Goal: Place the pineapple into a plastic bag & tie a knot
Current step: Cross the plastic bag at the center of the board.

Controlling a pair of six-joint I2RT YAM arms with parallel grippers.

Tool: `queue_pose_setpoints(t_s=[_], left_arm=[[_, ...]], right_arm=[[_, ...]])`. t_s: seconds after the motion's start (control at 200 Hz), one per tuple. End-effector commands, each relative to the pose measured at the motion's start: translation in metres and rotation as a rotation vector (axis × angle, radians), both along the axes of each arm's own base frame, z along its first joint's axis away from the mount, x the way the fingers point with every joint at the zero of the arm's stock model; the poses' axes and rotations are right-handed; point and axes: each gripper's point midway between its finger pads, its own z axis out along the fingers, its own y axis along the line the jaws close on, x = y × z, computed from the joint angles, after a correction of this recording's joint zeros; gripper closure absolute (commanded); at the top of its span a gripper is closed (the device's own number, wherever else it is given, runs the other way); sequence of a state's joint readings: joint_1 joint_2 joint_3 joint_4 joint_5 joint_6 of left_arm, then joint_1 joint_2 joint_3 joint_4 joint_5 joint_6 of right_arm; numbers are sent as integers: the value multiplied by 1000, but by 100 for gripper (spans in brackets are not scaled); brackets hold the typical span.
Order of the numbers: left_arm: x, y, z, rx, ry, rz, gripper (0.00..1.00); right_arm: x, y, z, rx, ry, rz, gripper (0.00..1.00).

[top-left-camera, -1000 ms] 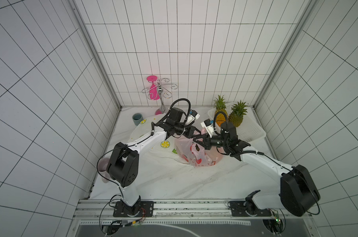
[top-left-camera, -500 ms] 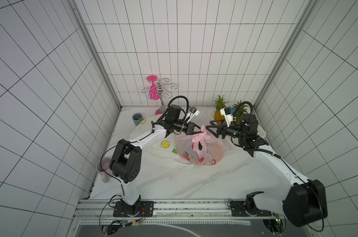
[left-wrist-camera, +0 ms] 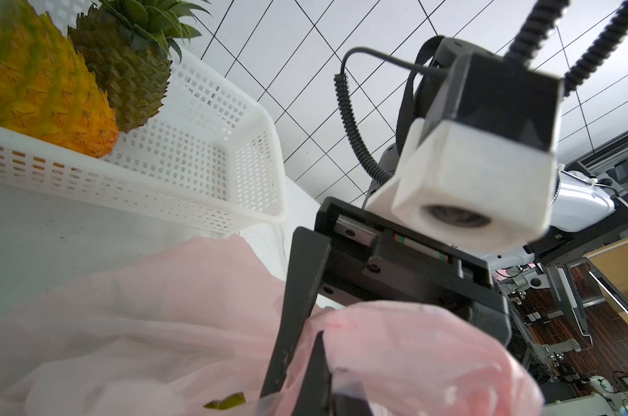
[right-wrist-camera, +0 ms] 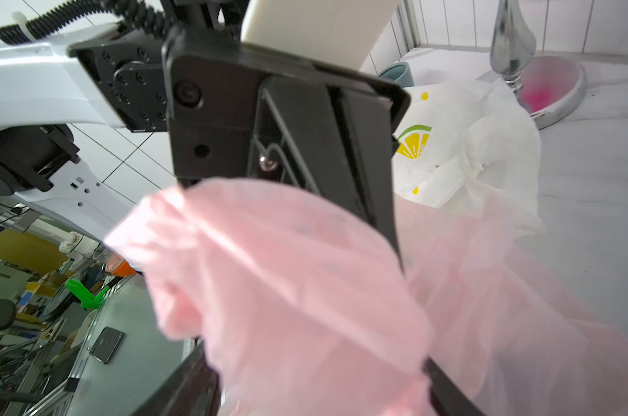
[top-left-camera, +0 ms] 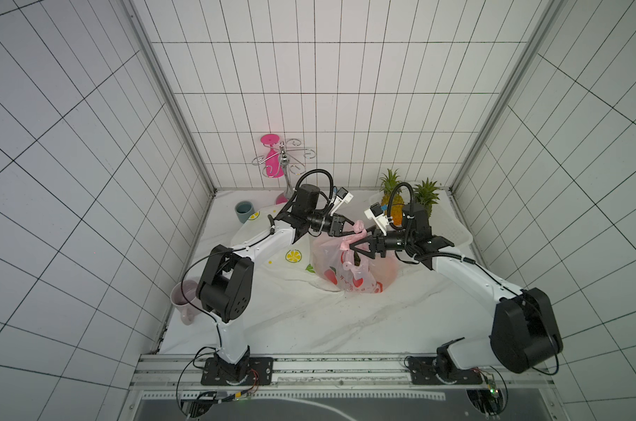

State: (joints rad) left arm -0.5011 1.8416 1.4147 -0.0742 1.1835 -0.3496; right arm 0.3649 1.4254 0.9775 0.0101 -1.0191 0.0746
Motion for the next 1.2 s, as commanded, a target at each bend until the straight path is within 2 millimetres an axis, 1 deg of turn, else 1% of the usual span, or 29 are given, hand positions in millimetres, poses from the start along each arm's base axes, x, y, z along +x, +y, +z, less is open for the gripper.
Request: queue_pose_setpoints(t_s=[0.0,0.145,0.215,0.245,0.33,0.385,0.405,0.445,0.49,0.53,0.56,0.615,0.7,0.755,0.825,0.974,1.084,1.194], left_arm=[[-3,1,22,-44,-58,-11,100],[-5,1,23,-40,-55,-6,100],[-7,1,21,-36,-55,-1,100],[-8,1,21,-32,-55,3,100],[-11,0,18,-24,-59,11,100],[-10,1,16,-15,-57,24,100],[-11,1,15,-13,-56,25,100],[-11,1,15,-11,-55,29,100],[-10,1,14,-7,-52,37,100],[-9,3,14,-3,-53,48,93],[-8,4,15,-1,-54,56,85],[-8,8,13,6,-56,75,74],[-10,17,11,18,-63,109,59],[-14,22,6,34,-69,129,54],[-23,26,0,59,-90,153,53],[-43,34,-25,149,-118,190,52],[-52,37,-33,177,-137,206,52],[-54,39,-42,214,-140,220,52]], right_arm=[[5,9,38,13,-115,16,38],[12,11,38,8,-117,-25,53],[15,11,41,30,-112,-50,57],[15,12,44,47,-110,-47,57],[9,16,51,97,-99,-24,53],[6,19,53,113,-98,-15,54],[4,21,55,116,-102,-12,55],[4,23,55,113,-107,-14,61],[4,25,55,104,-108,-16,71],[6,25,53,88,-101,-22,80],[8,24,51,73,-99,-28,88],[10,21,47,42,-92,-44,96],[10,14,45,21,-91,-61,97],[10,9,46,23,-88,-72,97],[9,5,49,30,-87,-74,97],[11,-1,51,22,-83,-86,98],[12,-3,51,21,-77,-91,100],[15,-5,52,22,-73,-104,100]])
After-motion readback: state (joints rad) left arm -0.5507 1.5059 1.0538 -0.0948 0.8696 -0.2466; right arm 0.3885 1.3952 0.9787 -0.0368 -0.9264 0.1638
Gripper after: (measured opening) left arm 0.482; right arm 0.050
